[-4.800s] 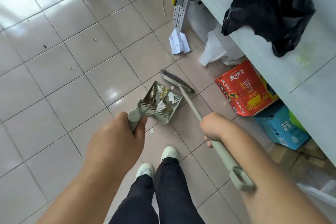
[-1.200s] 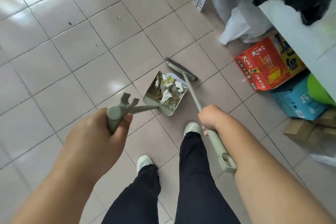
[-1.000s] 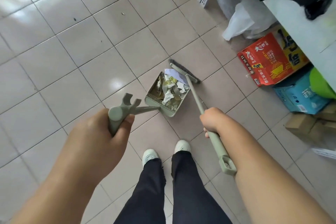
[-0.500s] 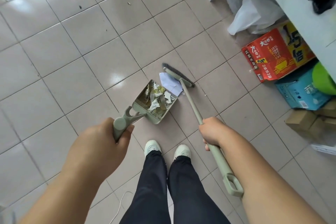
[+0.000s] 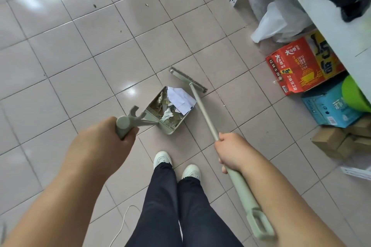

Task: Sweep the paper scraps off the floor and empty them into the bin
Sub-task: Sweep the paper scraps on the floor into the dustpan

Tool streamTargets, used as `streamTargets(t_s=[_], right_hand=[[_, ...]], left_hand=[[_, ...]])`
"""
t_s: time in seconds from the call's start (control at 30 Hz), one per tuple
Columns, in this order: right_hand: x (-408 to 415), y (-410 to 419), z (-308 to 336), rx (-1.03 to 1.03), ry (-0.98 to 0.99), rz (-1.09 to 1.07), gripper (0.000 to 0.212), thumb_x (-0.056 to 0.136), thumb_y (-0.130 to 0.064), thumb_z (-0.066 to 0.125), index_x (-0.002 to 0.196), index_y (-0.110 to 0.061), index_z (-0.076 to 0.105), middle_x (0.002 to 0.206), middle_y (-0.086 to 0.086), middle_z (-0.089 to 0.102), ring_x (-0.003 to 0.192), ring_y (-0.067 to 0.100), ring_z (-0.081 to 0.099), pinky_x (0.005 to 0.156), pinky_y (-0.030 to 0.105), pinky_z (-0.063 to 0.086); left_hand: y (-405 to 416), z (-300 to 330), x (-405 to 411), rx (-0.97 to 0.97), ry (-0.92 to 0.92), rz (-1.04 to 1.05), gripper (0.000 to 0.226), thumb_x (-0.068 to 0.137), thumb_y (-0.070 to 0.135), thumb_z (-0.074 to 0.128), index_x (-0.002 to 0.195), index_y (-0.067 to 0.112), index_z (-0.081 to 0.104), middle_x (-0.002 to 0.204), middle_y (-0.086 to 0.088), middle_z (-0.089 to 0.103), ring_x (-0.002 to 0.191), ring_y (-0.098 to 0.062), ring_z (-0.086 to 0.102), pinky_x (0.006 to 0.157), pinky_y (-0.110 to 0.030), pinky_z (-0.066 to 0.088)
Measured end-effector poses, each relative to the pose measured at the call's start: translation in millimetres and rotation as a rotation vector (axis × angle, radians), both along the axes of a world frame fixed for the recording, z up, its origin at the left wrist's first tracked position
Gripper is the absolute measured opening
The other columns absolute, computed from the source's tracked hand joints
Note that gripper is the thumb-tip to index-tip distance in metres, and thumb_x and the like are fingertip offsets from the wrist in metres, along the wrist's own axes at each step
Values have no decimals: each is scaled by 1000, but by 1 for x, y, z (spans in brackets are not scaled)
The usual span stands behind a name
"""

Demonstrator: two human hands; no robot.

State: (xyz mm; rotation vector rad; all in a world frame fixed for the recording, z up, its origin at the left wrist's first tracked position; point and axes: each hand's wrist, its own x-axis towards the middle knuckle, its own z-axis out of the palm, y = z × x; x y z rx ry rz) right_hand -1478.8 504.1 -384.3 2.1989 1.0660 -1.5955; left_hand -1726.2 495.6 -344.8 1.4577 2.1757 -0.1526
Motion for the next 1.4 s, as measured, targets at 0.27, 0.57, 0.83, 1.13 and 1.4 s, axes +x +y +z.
streamTargets(t_s=[0.27,0.57,0.83,1.13,1.4], right_hand=[[-6,-6,-22,-149,59,-5,33,93,-8,33,121,0,50,61,13,52,33,20,49,43,22,45],[41,-39,24,-87,90,-197,31,95,-17,36,113,-24,60,58,7,50,33,15,41,39,13,38],[60,-34,-1,17,-53,-401,23,98,-14,32,105,-11,53,60,11,47,30,16,42,31,12,34],[51,-35,-47,-38,-108,-577,16,96,-6,32,103,-3,46,66,16,47,23,16,45,28,12,36],[-9,-48,-32,-147,-40,-384,25,93,-11,33,107,-2,53,65,14,53,42,22,50,49,26,47]], left_hand=[[-14,-3,8,10,20,19,34,86,49,48,77,17,53,64,-2,57,66,-28,53,54,-30,40],[-35,1,-2,-35,-33,46,23,87,37,50,80,15,54,65,-4,58,65,-29,56,57,-32,47],[-46,6,8,-99,-32,-63,16,85,29,47,75,17,47,65,0,55,65,-27,53,50,-28,36],[-45,3,11,-110,-24,-85,16,85,27,46,73,18,40,63,1,50,61,-26,46,47,-28,30],[-44,3,7,-103,-30,-36,12,86,27,45,81,16,46,64,0,51,67,-29,49,53,-29,36]])
